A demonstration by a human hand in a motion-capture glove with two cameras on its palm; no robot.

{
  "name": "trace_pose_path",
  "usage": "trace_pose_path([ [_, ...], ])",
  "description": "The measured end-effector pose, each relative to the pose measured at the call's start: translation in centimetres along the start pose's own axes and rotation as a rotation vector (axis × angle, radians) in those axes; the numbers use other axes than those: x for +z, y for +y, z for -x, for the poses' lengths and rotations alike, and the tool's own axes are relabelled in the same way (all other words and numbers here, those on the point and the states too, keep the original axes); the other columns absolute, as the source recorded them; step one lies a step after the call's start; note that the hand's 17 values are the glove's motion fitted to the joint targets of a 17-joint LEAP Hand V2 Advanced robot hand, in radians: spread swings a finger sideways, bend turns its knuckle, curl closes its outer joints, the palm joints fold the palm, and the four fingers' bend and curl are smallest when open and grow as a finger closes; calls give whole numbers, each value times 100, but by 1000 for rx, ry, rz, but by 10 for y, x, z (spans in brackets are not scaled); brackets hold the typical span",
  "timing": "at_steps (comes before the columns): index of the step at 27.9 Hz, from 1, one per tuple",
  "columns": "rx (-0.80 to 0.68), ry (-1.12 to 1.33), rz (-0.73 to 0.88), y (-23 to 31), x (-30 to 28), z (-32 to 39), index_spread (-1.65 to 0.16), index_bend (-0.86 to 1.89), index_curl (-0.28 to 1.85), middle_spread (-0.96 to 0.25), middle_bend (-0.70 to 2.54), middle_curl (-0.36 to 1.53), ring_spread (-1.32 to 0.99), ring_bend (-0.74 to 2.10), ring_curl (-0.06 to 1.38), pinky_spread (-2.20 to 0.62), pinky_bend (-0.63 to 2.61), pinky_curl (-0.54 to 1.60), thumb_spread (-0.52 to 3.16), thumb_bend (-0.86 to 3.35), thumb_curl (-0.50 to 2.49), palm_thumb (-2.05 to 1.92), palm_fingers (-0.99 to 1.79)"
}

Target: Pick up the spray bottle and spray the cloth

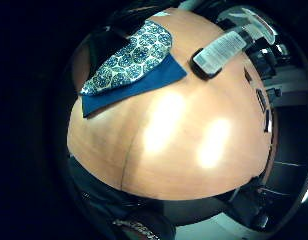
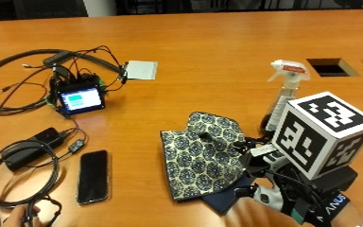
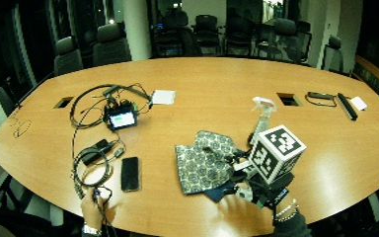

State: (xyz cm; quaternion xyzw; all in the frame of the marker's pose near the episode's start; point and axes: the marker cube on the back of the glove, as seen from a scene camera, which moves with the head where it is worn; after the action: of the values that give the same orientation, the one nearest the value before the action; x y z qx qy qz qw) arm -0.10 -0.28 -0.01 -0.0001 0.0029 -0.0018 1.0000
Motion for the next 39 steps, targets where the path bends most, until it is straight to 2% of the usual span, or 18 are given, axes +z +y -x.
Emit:
trace_pose_path([
  [6, -9, 10, 13, -4, 1, 2, -31, 16, 12, -3, 24, 12, -4, 33, 14, 16, 40, 16, 70, 17, 8, 34, 45],
  [13, 6, 11, -3, -3, -3, 0, -38, 10, 12, -3, 24, 18, -5, 39, 19, 20, 46, 23, 92, 16, 11, 38, 38],
  [39, -10, 15, 15, -13, -1, 1, -42, 16, 21, -3, 19, 28, -5, 39, 25, 23, 43, 30, 113, 4, 19, 47, 38],
])
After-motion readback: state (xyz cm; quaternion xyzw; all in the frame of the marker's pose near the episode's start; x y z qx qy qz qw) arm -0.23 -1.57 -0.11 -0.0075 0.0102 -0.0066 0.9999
